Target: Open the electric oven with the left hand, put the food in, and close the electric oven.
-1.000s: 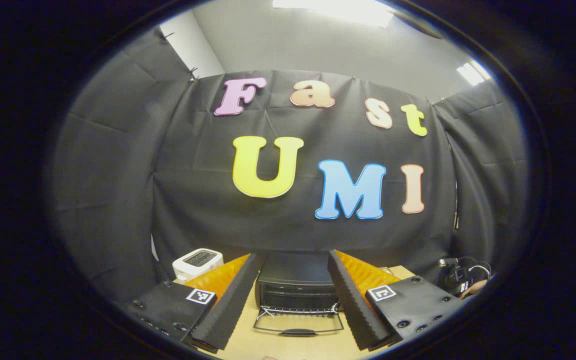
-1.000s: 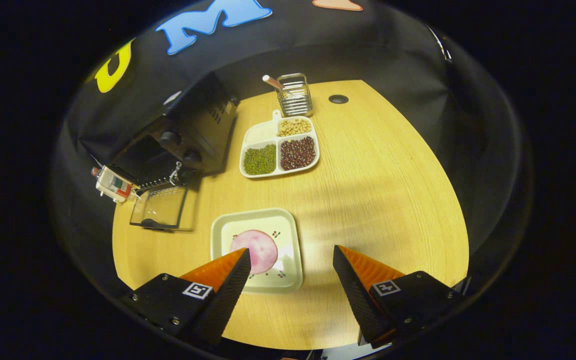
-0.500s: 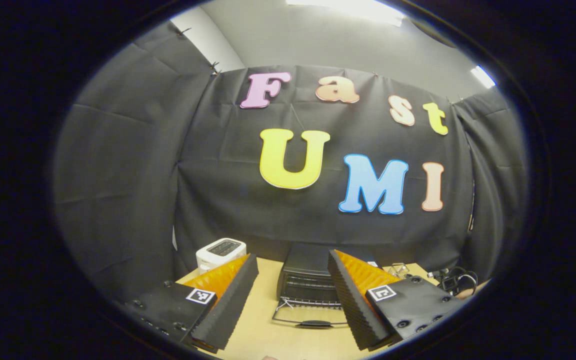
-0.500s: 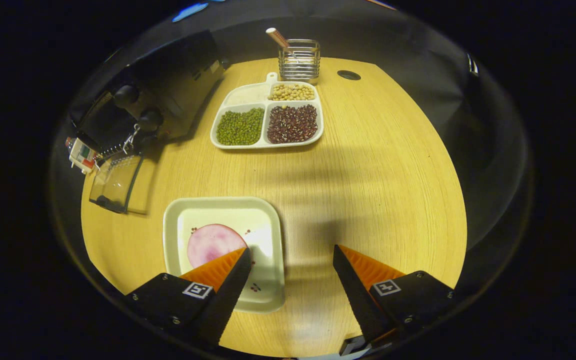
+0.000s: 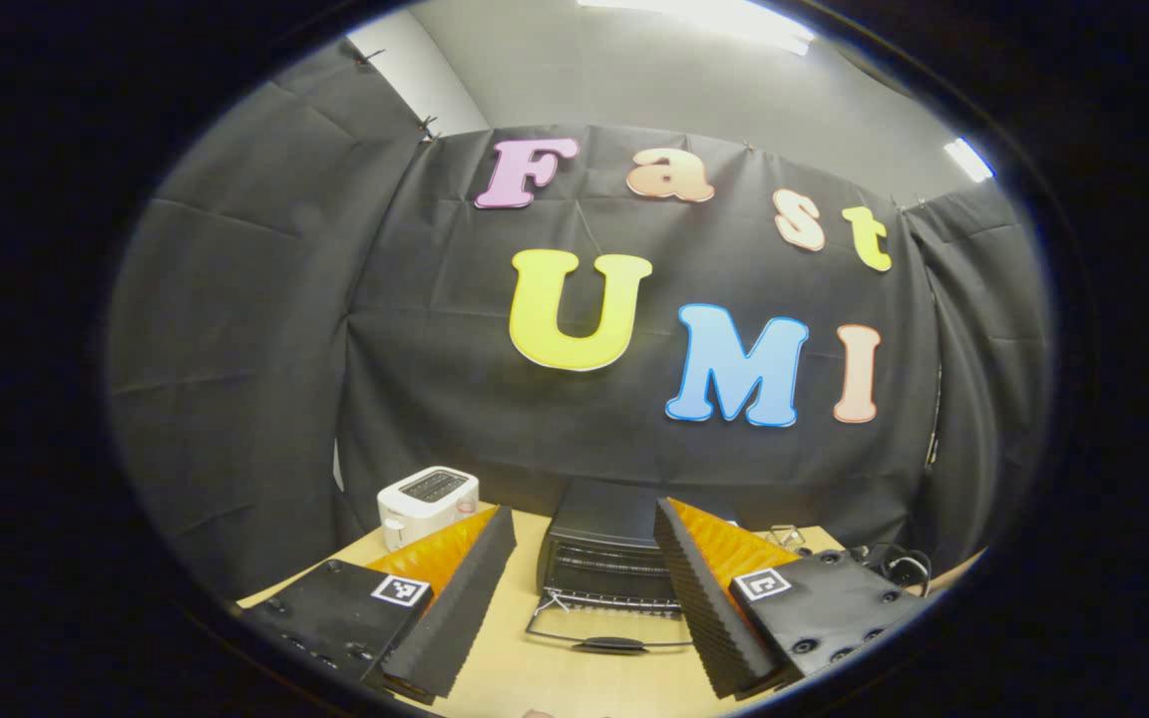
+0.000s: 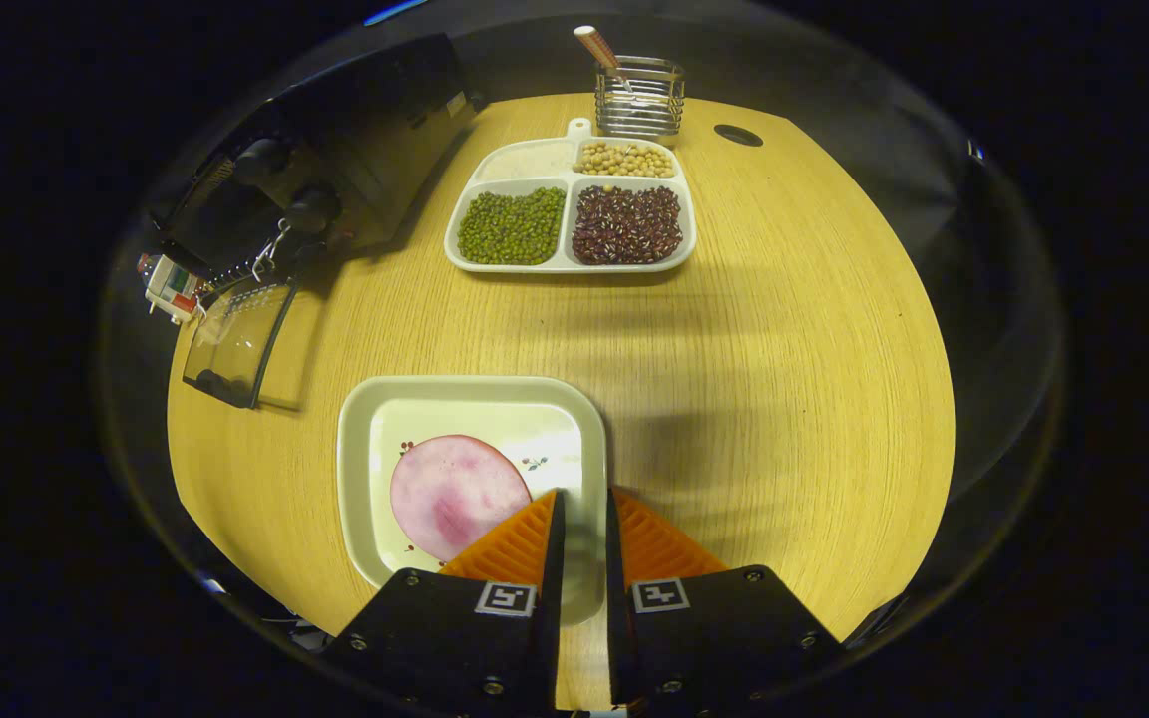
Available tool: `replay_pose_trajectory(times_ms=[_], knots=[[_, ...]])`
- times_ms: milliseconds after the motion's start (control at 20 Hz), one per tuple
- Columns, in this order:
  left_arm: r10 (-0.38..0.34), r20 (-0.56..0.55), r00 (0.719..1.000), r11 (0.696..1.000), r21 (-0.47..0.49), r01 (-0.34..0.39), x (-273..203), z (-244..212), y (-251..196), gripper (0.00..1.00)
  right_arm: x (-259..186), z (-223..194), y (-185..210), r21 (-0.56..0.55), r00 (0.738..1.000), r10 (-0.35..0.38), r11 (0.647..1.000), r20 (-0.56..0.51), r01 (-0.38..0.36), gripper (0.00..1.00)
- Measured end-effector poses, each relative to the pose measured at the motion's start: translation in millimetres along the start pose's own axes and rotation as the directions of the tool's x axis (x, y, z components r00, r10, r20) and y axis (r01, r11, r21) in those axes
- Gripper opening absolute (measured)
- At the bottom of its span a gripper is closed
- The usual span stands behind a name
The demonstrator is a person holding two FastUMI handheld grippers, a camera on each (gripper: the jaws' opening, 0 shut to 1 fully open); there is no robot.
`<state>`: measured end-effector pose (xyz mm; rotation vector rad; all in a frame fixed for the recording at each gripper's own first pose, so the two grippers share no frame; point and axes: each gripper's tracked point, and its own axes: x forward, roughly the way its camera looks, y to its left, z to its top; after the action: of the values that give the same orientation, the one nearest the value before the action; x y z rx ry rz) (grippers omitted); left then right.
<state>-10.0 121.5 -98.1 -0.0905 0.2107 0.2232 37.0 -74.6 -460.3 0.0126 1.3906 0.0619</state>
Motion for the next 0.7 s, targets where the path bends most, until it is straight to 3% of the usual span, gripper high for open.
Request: replay_pose_trajectory(times_ms=[50, 100, 450, 700], knots=[[-0.008, 0.003, 1.000, 1.000, 0.005, 0.008, 0, 2, -6, 0.99, -11, 8, -2, 0.015, 1.000, -0.014, 1.000, 0.007, 0.014, 0.21], [-0.016, 0.008, 1.000, 1.000, 0.013, 0.016, -1, 4, -11, 0.99, 0, 4, -2, 0.023, 1.000, 0.006, 1.000, -0.012, -0.005, 0.02], [-0.036, 0.036, 0.999, 0.998, 0.061, 0.034, -2, 19, -44, 0.99, 9, -3, -4, 0.088, 0.982, 0.156, 0.985, -0.104, -0.148, 0.01], [-0.010, 0.027, 1.000, 0.999, 0.047, 0.008, -2, 12, -65, 0.99, 7, -3, -5, 0.135, 0.956, 0.277, 0.955, -0.100, -0.263, 0.01]])
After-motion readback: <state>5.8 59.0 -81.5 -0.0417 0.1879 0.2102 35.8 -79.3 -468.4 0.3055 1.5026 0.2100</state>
